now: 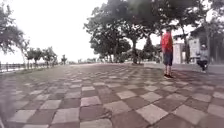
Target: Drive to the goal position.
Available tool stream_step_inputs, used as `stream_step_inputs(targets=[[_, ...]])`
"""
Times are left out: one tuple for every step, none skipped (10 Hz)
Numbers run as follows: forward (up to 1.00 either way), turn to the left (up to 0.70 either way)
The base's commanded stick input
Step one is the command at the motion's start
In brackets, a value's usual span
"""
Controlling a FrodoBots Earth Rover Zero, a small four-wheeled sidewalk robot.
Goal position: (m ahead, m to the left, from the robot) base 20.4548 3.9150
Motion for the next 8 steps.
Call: stream_step_inputs(targets=[[1.00, -0.40], [1.00, -0.40], [1.00, -0.23], [1.00, -0.04], [1.00, 0.00], [1.00, 0.00], [1.00, 0.00], [1.00, 0.00]])
